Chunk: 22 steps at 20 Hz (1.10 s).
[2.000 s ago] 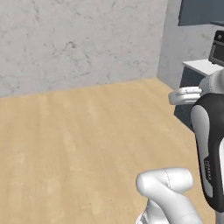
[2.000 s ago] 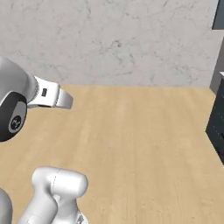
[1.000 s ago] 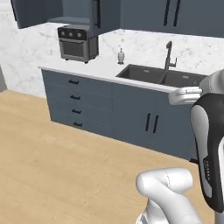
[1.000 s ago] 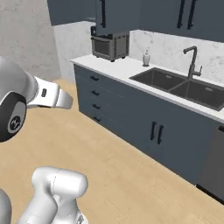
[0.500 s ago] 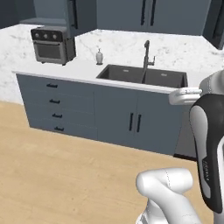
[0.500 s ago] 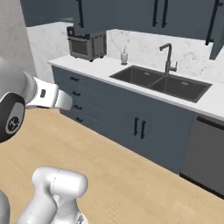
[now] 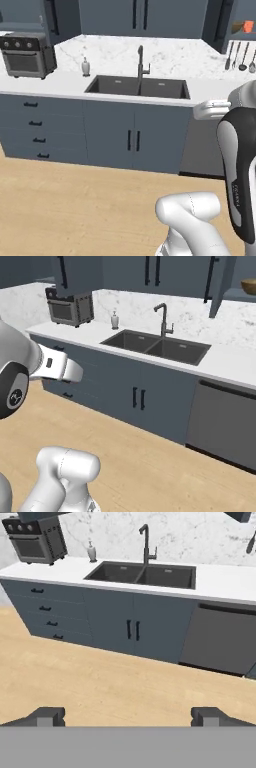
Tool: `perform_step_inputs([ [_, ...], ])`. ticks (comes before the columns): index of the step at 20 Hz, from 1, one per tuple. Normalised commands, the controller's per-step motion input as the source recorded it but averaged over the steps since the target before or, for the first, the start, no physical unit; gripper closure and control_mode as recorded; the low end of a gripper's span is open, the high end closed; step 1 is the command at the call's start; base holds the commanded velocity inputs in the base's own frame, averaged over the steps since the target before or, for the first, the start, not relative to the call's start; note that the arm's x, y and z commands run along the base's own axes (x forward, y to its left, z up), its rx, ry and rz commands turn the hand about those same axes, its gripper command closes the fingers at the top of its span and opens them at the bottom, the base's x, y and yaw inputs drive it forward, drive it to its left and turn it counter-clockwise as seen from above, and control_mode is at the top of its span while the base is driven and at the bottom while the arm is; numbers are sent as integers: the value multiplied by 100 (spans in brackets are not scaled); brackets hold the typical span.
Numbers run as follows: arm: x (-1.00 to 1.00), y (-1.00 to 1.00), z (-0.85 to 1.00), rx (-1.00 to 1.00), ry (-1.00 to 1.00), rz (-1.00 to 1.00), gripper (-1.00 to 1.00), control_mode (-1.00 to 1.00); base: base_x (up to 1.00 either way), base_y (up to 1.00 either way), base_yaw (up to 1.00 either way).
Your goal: Gather all objects into one cabinet and sort the glasses and bowls to opposite sides.
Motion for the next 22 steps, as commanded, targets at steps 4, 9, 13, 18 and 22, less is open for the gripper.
perform_step_inputs([
  [4,0,0,0,0,0,0,-100,100,9,35,-12],
  [9,0,0,0,0,0,0,-100,100,13,49,-5],
  [13,0,0,0,0,0,0,-100,100,24,73,0],
  [18,0,0,0,0,0,0,-100,100,28,84,0],
  [22,0,0,0,0,0,0,-100,100,27,79,0],
])
